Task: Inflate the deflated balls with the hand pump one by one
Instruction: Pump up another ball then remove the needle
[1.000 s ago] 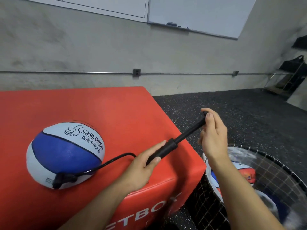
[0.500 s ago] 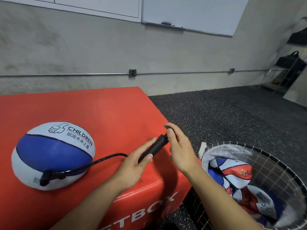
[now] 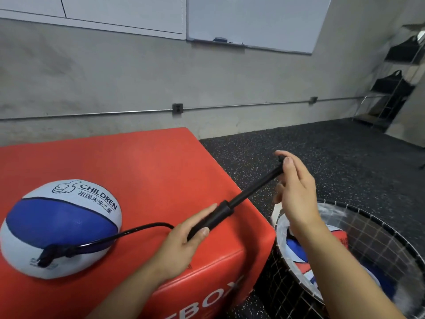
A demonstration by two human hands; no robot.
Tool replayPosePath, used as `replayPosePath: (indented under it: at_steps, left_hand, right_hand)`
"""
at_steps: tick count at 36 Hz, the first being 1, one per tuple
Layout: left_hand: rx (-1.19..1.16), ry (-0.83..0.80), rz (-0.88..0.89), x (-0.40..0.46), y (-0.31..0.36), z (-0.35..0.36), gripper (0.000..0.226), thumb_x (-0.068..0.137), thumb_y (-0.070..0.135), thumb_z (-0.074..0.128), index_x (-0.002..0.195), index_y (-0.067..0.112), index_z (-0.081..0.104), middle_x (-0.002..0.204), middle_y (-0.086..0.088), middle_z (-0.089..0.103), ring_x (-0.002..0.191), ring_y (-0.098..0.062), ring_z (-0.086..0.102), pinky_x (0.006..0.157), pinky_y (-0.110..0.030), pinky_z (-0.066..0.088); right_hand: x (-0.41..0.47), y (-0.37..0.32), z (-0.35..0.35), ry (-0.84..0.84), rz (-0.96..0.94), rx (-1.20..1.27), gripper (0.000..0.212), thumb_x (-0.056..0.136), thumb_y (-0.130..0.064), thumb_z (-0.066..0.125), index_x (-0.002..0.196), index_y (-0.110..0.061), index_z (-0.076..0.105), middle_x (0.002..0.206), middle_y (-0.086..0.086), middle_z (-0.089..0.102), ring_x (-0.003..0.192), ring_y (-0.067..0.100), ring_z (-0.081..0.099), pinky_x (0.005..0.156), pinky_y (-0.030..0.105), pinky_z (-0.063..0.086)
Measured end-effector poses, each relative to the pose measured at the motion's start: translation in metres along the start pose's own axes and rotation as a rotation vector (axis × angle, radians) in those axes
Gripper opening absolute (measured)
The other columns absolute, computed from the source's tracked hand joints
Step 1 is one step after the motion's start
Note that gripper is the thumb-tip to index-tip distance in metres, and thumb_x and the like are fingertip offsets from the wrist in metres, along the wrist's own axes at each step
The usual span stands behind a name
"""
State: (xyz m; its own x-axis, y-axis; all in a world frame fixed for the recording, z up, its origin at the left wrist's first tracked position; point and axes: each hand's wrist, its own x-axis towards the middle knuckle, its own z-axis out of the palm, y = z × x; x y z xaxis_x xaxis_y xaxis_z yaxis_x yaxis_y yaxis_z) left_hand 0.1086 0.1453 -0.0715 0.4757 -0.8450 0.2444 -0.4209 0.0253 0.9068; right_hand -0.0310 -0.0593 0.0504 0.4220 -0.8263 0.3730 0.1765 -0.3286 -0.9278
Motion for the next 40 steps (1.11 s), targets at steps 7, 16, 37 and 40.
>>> replayPosePath:
  at_steps: [7, 16, 37, 40]
  left_hand:
    - [0.011, 0.035, -0.015, -0.002, 0.000, -0.002, 0.051, 0.108, 0.031, 0.055, 0.150, 0.057, 0.043, 0.143, 0.028, 0.059, 0.127, 0.003, 0.054, 0.124, -0.045, 0.035]
    - [-0.091, 0.080, -0.041, 0.000, 0.002, -0.004, 0.051, 0.105, 0.027, 0.055, 0.155, 0.036, 0.046, 0.158, 0.022, 0.047, 0.149, -0.005, 0.040, 0.124, -0.058, 0.031]
    - [-0.006, 0.186, -0.027, -0.019, 0.042, -0.024, 0.063, 0.098, 0.028, 0.062, 0.154, 0.043, 0.037, 0.154, 0.013, 0.051, 0.142, -0.001, 0.046, 0.123, -0.025, 0.032]
    - [0.030, 0.227, -0.006, -0.034, 0.055, -0.042, 0.064, 0.096, 0.030, 0.061, 0.153, 0.046, 0.037, 0.150, 0.012, 0.053, 0.137, 0.002, 0.050, 0.116, -0.017, 0.035]
  right_hand:
    - [-0.004, 0.011, 0.020, -0.034, -0.066, -0.054, 0.027, 0.108, -0.039, 0.045, 0.116, -0.036, 0.070, 0.060, -0.013, 0.037, 0.057, 0.021, 0.035, 0.056, 0.050, 0.038]
    - [-0.024, 0.032, 0.059, -0.190, -0.046, -0.140, 0.030, 0.103, -0.047, 0.042, 0.118, -0.042, 0.067, 0.074, -0.033, 0.056, 0.074, -0.001, 0.050, 0.081, 0.047, 0.047]
    - [-0.048, 0.022, 0.094, -0.358, -0.170, -0.358, 0.027, 0.110, -0.032, 0.047, 0.128, -0.031, 0.067, 0.122, -0.019, 0.070, 0.114, -0.001, 0.063, 0.101, 0.026, 0.046]
    - [-0.051, 0.014, 0.107, -0.380, -0.201, -0.375, 0.026, 0.110, -0.032, 0.048, 0.126, -0.032, 0.068, 0.119, -0.017, 0.071, 0.111, 0.004, 0.065, 0.101, 0.032, 0.047]
